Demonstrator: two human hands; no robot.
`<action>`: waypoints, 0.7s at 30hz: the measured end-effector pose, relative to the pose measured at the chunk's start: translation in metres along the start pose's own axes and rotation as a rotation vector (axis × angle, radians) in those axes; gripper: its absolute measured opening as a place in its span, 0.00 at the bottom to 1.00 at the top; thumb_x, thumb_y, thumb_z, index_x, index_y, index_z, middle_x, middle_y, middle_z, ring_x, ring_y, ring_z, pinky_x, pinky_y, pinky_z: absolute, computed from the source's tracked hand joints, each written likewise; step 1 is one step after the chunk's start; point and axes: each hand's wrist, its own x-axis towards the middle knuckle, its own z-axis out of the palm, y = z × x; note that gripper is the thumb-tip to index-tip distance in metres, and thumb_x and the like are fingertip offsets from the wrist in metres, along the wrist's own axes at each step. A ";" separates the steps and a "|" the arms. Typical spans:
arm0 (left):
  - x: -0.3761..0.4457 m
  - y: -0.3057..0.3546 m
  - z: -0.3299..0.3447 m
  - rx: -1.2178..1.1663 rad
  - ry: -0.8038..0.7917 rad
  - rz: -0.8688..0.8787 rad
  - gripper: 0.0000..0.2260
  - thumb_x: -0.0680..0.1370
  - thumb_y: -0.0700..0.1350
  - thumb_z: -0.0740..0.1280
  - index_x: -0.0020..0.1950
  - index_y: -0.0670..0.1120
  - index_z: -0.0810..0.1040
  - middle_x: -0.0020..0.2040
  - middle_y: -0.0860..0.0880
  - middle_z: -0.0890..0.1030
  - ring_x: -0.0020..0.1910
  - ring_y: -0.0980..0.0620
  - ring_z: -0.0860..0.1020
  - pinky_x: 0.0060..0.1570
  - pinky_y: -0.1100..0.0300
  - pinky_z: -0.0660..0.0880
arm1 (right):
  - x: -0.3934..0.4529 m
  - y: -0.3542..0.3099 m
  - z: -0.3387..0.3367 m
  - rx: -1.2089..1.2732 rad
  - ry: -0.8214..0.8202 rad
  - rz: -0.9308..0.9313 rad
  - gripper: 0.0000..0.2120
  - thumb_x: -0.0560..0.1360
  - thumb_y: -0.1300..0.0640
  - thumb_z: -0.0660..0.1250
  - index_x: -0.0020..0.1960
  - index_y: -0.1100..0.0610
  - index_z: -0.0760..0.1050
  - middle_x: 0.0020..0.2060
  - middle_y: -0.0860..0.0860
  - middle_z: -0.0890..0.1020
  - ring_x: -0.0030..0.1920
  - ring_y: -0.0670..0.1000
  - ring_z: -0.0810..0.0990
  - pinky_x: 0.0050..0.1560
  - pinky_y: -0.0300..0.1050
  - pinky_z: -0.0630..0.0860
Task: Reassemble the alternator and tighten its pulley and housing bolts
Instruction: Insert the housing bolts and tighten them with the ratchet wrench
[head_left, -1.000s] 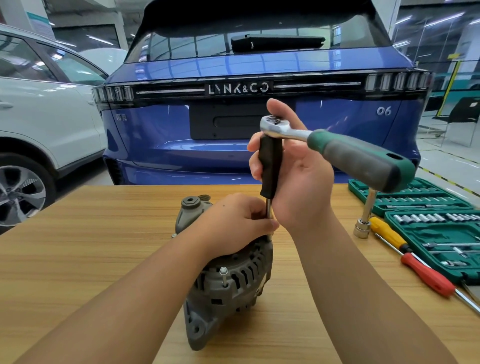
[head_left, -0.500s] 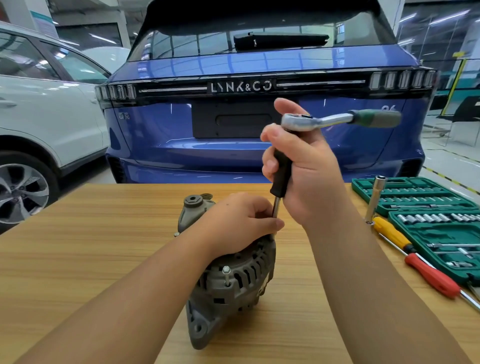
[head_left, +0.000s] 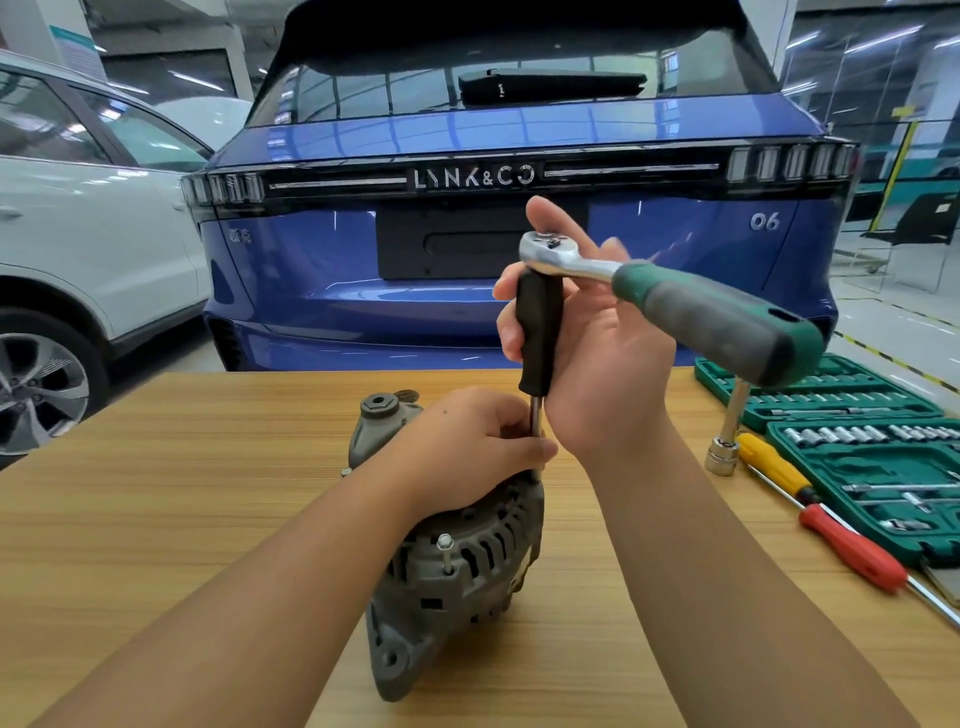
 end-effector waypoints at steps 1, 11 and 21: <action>0.000 0.000 0.000 0.004 0.003 0.001 0.08 0.80 0.58 0.67 0.47 0.57 0.82 0.43 0.56 0.83 0.43 0.59 0.81 0.47 0.55 0.80 | -0.003 0.003 0.001 0.018 0.013 -0.013 0.26 0.73 0.43 0.61 0.67 0.56 0.71 0.37 0.56 0.76 0.32 0.54 0.68 0.35 0.48 0.62; 0.001 -0.001 0.001 0.028 -0.024 0.030 0.08 0.80 0.60 0.66 0.46 0.59 0.80 0.43 0.57 0.82 0.42 0.60 0.80 0.46 0.57 0.80 | -0.004 0.004 -0.004 -0.186 0.222 -0.023 0.01 0.79 0.58 0.69 0.48 0.56 0.78 0.30 0.48 0.73 0.29 0.46 0.67 0.30 0.39 0.67; -0.002 0.000 0.001 -0.021 -0.016 0.032 0.08 0.81 0.58 0.66 0.51 0.57 0.83 0.46 0.56 0.85 0.45 0.59 0.82 0.50 0.54 0.81 | -0.006 0.022 0.000 -0.248 0.065 -0.299 0.21 0.80 0.69 0.65 0.62 0.45 0.76 0.46 0.59 0.74 0.35 0.46 0.74 0.37 0.38 0.76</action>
